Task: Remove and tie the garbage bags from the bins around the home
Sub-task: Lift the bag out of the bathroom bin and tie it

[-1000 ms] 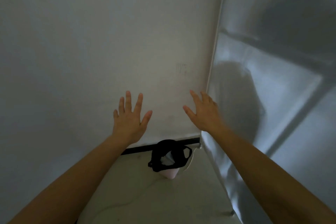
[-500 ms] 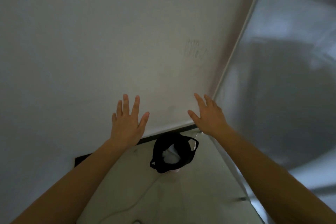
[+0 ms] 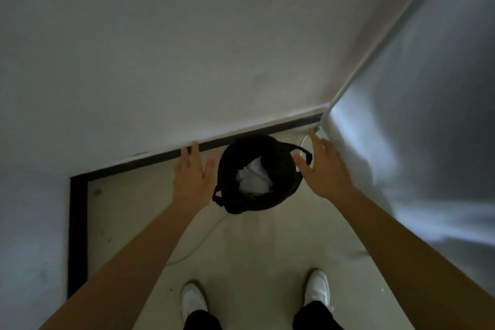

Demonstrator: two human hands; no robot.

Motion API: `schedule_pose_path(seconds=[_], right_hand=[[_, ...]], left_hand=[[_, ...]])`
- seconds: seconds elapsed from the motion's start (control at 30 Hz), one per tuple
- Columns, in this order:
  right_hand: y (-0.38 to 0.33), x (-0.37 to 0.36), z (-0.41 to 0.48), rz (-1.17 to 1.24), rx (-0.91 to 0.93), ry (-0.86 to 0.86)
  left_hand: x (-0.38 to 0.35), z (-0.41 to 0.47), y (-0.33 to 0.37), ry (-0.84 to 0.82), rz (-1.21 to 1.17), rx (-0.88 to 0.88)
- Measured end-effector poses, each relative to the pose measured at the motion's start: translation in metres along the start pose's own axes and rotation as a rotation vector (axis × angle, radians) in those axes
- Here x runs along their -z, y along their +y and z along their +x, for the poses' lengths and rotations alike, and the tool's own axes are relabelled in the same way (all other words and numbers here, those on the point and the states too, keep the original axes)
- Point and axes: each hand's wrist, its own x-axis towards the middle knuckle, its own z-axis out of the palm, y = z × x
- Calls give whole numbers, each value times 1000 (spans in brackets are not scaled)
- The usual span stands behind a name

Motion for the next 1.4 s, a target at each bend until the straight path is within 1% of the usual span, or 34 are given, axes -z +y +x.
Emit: schedule_pose_path(seconds=[0.1, 0.17, 0.23, 0.37, 0.43, 0.47, 0.5, 0.57, 0.63, 0.67, 0.73, 0.8, 0.9, 0.93, 0.97, 1.0, 1.03, 1.1, 1.17, 1.23, 1.27, 1.33, 1.4], right_hand=[[47, -78, 22, 86, -74, 14], [71, -122, 32, 158, -118, 52], [94, -161, 41, 279, -179, 96], [126, -220, 59, 667, -378, 108], [138, -242, 71, 829, -453, 78], [143, -250, 78, 909, -479, 49], [148, -256, 86, 990, -481, 5], [155, -266, 102, 1134, -409, -140], [157, -274, 121, 1266, -283, -263], [157, -277, 130, 1313, -236, -278], [157, -281, 147, 1355, -195, -230], [156, -282, 157, 1384, -187, -144], [152, -276, 167, 1423, -189, -36], [148, -272, 167, 1432, -179, 0], [145, -269, 167, 1423, -185, 60], [143, -267, 169, 1415, -206, 122], [139, -263, 169, 1409, -233, 190], [136, -258, 172, 1401, -295, 309], [131, -251, 173, 1353, -317, 366], [128, -244, 174, 1250, -292, 354], [125, -242, 174, 1183, -282, 331], [119, -240, 170, 1022, -266, 307], [113, -244, 163, 850, -236, 353]], left_hand=[[-78, 24, -60, -29, -58, 97], [-123, 37, -95, -22, -110, 149], [-161, 46, -121, -29, -216, 246], [-211, 64, -151, -31, -643, 545], [-225, 74, -161, -96, -845, 672], [-229, 80, -163, -159, -938, 693], [-234, 87, -166, -220, -1043, 694], [-242, 99, -172, -288, -1218, 631], [-249, 114, -177, -280, -1312, 550], [-252, 121, -176, -277, -1348, 505], [-256, 134, -167, -293, -1394, 404], [-262, 148, -155, -250, -1377, 341], [-263, 164, -138, -240, -1366, 214], [-262, 168, -135, -177, -1356, 198], [-258, 172, -133, -60, -1314, 207], [-252, 176, -130, 103, -1243, 225], [-245, 179, -126, 229, -1168, 227], [-226, 183, -115, 325, -1097, 170], [-211, 180, -103, 286, -1120, 112], [-205, 174, -93, 208, -1098, 71], [-205, 171, -88, 194, -1011, 31], [-207, 167, -82, 208, -757, -94], [-207, 165, -77, 239, -571, -191]])
